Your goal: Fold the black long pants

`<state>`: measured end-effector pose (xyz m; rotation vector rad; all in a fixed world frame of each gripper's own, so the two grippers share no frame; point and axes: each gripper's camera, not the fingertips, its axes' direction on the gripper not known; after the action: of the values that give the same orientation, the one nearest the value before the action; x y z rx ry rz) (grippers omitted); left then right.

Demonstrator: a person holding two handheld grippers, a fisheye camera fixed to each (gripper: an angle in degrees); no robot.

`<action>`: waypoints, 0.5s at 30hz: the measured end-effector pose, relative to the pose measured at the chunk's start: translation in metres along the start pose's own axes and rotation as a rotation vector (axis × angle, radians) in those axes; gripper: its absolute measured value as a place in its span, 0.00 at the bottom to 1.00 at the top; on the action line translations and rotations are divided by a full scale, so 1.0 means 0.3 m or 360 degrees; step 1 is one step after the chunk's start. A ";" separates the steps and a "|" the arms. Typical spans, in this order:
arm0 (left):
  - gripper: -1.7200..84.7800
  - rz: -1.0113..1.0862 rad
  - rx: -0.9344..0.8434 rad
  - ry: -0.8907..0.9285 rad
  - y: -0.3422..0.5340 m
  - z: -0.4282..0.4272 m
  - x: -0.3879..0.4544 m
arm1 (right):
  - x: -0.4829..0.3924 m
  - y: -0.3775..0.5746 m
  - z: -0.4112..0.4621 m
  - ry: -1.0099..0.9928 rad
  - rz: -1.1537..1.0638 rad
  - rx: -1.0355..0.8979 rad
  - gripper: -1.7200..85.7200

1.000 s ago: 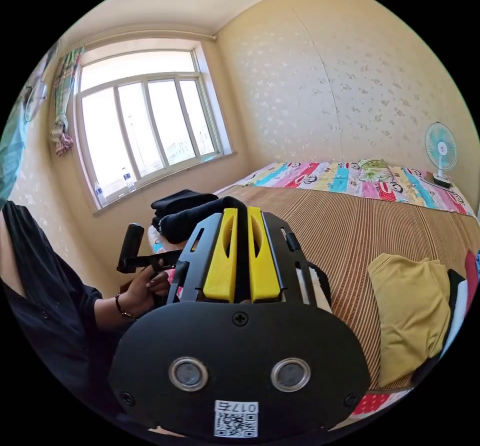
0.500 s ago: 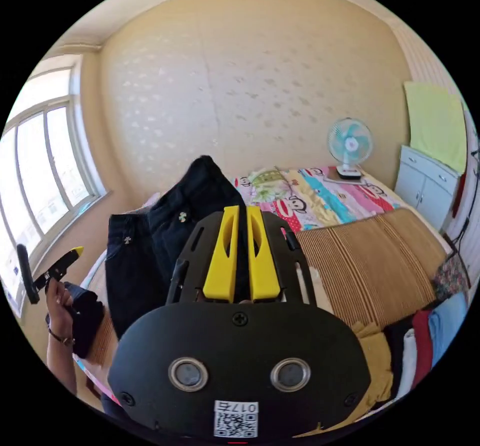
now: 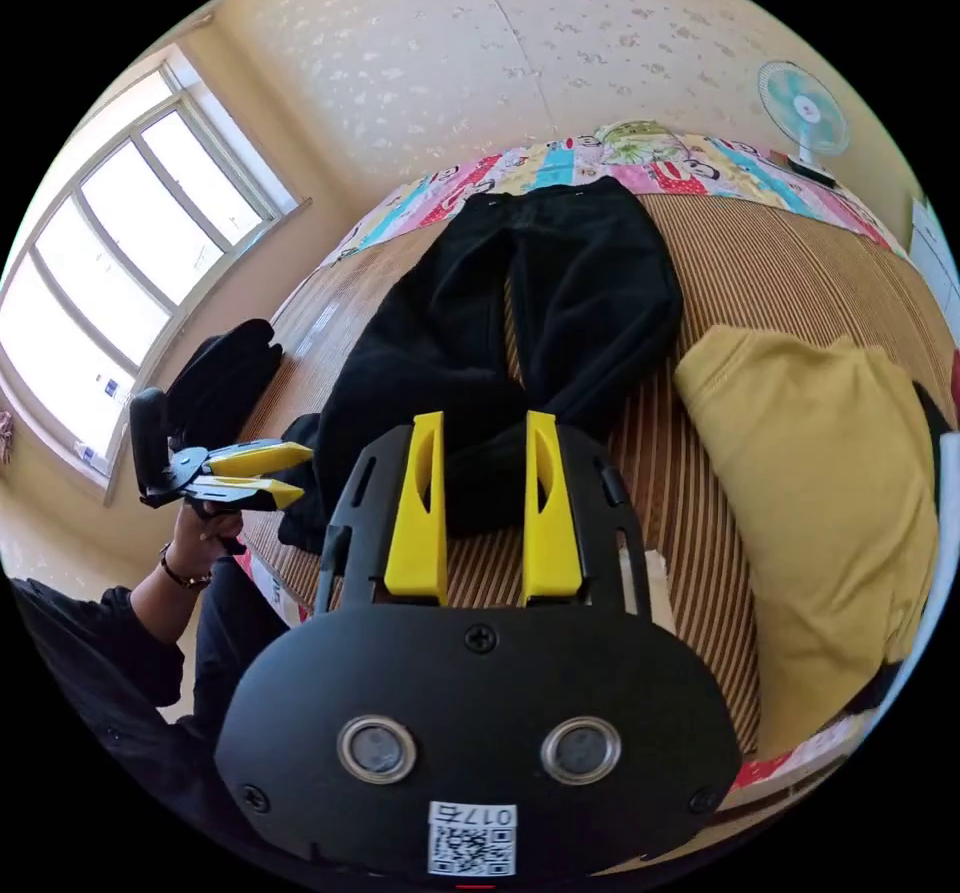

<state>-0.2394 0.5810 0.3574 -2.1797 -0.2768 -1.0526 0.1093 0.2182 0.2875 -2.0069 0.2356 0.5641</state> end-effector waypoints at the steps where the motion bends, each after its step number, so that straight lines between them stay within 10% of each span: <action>1: 0.18 -0.0017 -0.0082 -0.0088 0.008 0.020 0.010 | -0.008 0.047 -0.014 -0.0017 0.0061 0.0029 0.17; 10: 0.12 -0.0145 -0.0255 -0.0319 -0.078 -0.001 0.005 | -0.091 0.177 0.090 0.0050 0.0272 -0.0048 0.16; 15: 0.03 -0.0627 -0.0042 0.0932 0.040 -0.184 -0.261 | 0.068 0.127 -0.192 -0.0414 0.0236 0.0152 0.07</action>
<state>-0.3182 0.5433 0.3163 -1.7703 -0.4257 -1.8616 0.1288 0.1510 0.2706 -1.8115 0.2485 0.8838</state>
